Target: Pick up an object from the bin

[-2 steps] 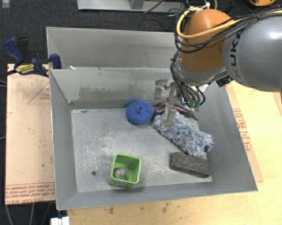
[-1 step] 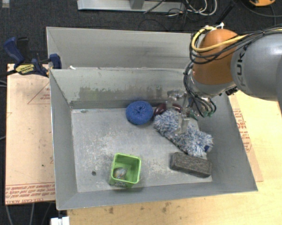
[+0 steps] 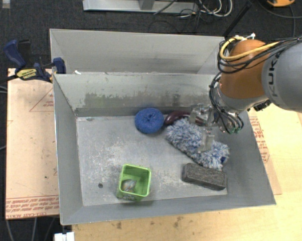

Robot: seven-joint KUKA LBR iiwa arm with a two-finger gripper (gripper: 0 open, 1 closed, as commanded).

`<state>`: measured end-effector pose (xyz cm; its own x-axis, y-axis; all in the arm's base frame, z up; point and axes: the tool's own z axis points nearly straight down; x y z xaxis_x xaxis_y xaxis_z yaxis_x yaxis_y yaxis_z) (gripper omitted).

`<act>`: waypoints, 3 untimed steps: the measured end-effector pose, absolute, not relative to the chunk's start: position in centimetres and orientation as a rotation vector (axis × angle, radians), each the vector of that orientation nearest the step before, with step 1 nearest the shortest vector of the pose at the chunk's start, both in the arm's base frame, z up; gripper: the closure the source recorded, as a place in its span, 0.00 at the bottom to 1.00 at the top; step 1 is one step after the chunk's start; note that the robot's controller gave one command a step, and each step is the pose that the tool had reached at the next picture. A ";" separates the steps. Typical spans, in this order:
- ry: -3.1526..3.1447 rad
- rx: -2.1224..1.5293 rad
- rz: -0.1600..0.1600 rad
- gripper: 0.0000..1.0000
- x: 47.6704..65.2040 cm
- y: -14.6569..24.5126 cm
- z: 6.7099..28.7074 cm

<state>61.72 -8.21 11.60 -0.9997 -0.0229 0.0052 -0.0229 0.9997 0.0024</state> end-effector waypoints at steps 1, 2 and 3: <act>-3.146 -0.046 -0.001 0.00 62.8 -8.7 13.4; -3.133 -0.283 -0.003 0.00 61.7 -10.0 7.8; -3.129 -0.278 -0.004 1.00 62.6 -9.9 7.0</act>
Offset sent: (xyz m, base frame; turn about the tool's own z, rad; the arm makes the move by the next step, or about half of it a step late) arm -0.0047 -0.0220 -0.0460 0.2090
